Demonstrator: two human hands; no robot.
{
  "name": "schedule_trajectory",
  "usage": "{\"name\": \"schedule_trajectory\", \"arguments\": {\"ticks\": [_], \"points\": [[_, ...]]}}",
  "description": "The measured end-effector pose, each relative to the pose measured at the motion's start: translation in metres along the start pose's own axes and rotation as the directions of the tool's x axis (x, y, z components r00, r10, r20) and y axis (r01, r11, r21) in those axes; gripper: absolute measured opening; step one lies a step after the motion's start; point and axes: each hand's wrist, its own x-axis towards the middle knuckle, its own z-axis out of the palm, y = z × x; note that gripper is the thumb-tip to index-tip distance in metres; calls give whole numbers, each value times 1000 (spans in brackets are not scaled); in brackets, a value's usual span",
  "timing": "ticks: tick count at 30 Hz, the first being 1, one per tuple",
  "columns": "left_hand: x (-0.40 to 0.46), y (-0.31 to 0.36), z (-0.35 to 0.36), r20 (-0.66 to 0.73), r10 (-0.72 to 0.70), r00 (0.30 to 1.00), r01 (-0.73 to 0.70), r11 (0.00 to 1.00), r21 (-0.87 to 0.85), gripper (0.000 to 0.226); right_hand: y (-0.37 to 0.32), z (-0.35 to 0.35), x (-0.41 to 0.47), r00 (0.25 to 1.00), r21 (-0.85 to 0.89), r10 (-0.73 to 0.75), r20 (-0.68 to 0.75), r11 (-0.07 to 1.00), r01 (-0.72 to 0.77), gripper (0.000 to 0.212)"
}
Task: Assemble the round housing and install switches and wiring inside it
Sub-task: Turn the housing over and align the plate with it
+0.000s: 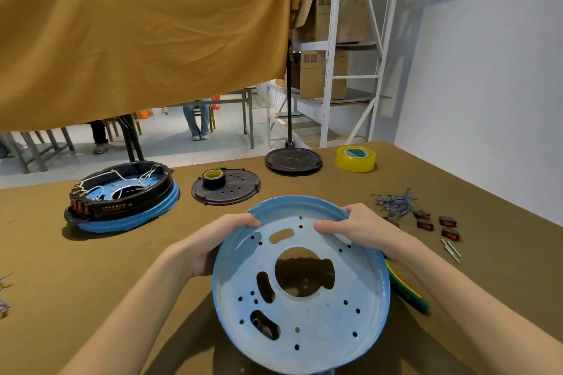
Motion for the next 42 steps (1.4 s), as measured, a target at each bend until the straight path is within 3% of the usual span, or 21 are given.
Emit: {"name": "schedule_trajectory", "arguments": {"ticks": [2,5,11,15,18,20,26,33,39,42], "points": [[10,-2,-6,59,-67,996,65,997,33,46,3,1,2,999,-49,24,24,999,-23,51],[25,-4,-15,113,-201,973,174,961,213,49,8,3,4,997,-105,48,56,994,-42,48],[45,-16,-19,128,-214,968,169,942,290,45,13,1,3,994,-156,34,100,988,-18,46],[48,-24,-20,125,-200,972,159,947,277,40,20,-10,-4,990,-111,-138,-40,985,133,36],[46,-25,-19,113,-192,975,154,947,280,41,35,-28,-12,973,-20,-146,-178,989,145,32],[45,-26,-18,96,-181,979,147,946,288,42,50,-38,-16,961,-31,-112,-254,994,108,30],[38,-26,-16,81,-154,985,119,936,332,41,96,-58,-15,932,-287,-46,-358,956,-63,6],[33,-25,-12,59,-150,987,121,930,348,45,132,-89,-23,855,-280,119,-505,914,-293,28],[33,-24,-2,35,-125,992,104,924,368,43,132,-89,-22,926,-354,85,-369,908,-224,7],[30,-23,7,33,-89,995,74,946,317,43,122,-86,-14,944,-376,42,-329,911,-171,12]]}}
